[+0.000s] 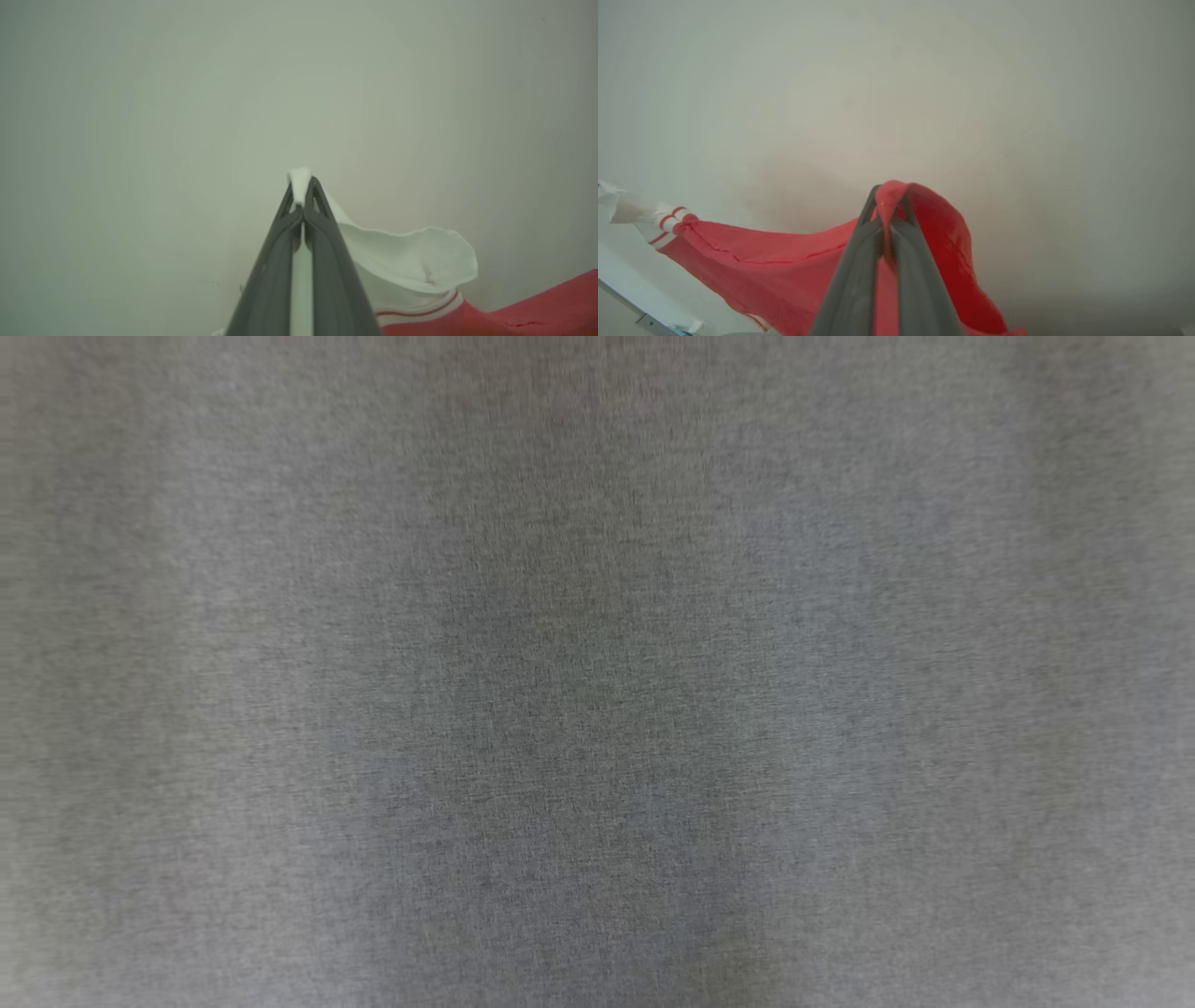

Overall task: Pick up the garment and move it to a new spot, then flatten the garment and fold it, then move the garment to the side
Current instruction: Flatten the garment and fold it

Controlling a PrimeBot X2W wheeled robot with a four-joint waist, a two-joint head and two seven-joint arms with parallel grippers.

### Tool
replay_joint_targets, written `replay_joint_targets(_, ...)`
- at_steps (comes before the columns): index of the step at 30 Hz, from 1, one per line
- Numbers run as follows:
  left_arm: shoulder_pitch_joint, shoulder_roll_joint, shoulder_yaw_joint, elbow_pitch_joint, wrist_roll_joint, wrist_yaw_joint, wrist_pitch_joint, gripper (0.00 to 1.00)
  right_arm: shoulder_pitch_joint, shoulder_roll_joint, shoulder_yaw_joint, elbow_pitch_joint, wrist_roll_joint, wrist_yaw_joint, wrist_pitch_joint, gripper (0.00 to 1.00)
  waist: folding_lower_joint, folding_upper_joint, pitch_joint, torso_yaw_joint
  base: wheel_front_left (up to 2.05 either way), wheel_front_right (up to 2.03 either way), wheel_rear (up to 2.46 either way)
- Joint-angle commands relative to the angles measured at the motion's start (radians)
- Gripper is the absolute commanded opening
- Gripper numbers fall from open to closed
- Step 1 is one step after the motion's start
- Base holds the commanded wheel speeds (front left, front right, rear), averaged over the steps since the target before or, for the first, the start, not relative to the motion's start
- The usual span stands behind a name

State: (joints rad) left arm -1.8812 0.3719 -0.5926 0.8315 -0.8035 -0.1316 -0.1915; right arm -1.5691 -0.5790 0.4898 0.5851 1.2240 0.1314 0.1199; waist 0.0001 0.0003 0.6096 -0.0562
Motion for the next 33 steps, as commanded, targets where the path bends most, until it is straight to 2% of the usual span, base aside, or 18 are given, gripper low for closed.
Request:
replay_joint_targets(1, 0.036, 0.015, 0.000, -0.023, -0.015, 0.002, -0.013, 0.00, 0.046, -0.016, 0.016, -0.026, 0.014, -0.002, -0.006, 0.00, -0.0001, -0.0003, -0.038, -0.004, 0.00, 0.00, 0.00)
replay_joint_targets(5, 0.265, 0.069, 0.023, -0.174, -0.100, 0.004, -0.040, 0.00, 0.268, -0.069, 0.091, -0.147, 0.069, -0.002, -0.038, 0.00, -0.0001, -0.0003, -0.117, -0.009, 0.00, 0.00, 0.00)
replay_joint_targets(7, 0.398, 0.087, 0.039, -0.267, -0.130, 0.025, -0.048, 0.00, 0.377, -0.100, 0.117, -0.196, 0.093, -0.002, -0.054, 0.00, -0.0001, -0.0003, -0.156, -0.007, 0.00, 0.00, 0.00)
replay_joint_targets(11, 0.683, 0.127, 0.075, -0.480, -0.185, 0.114, -0.061, 0.00, 0.562, -0.162, 0.166, -0.274, 0.121, -0.002, -0.092, 0.00, -0.0001, -0.0003, -0.216, 0.011, 0.00, 0.00, 0.00)
replay_joint_targets(18, 1.204, 0.152, 0.133, -0.805, -0.251, 0.260, -0.073, 0.00, 0.857, -0.196, 0.220, -0.367, 0.196, -0.002, -0.202, 0.00, -0.0001, -0.0003, -0.323, 0.024, 0.00, 0.00, 0.00)
replay_joint_targets(22, 1.473, 0.129, 0.177, -0.933, -0.274, 0.305, -0.073, 0.00, 0.987, -0.217, 0.265, -0.404, 0.193, -0.002, -0.254, 0.00, -0.0001, -0.0003, -0.367, 0.025, 0.00, 0.00, 0.00)
replay_joint_targets(25, 1.646, 0.075, 0.228, -0.973, -0.277, 0.321, -0.073, 0.00, 1.072, -0.227, 0.298, -0.431, 0.195, -0.002, -0.300, 0.00, -0.0001, -0.0003, -0.400, 0.032, 0.00, 0.00, 0.00)
replay_joint_targets(26, 1.646, 0.075, 0.228, -0.973, -0.277, 0.321, -0.073, 0.00, 1.072, -0.227, 0.298, -0.431, 0.195, -0.002, -0.300, 0.00, -0.0001, -0.0003, -0.400, 0.032, 0.00, 0.00, 0.00)
replay_joint_targets(33, 1.944, -0.065, 0.291, -0.949, -0.246, 0.288, -0.074, 0.00, 1.249, -0.263, 0.337, -0.442, 0.180, -0.002, -0.372, 0.00, -0.0001, -0.0003, -0.457, 0.050, 0.00, 0.00, 0.00)
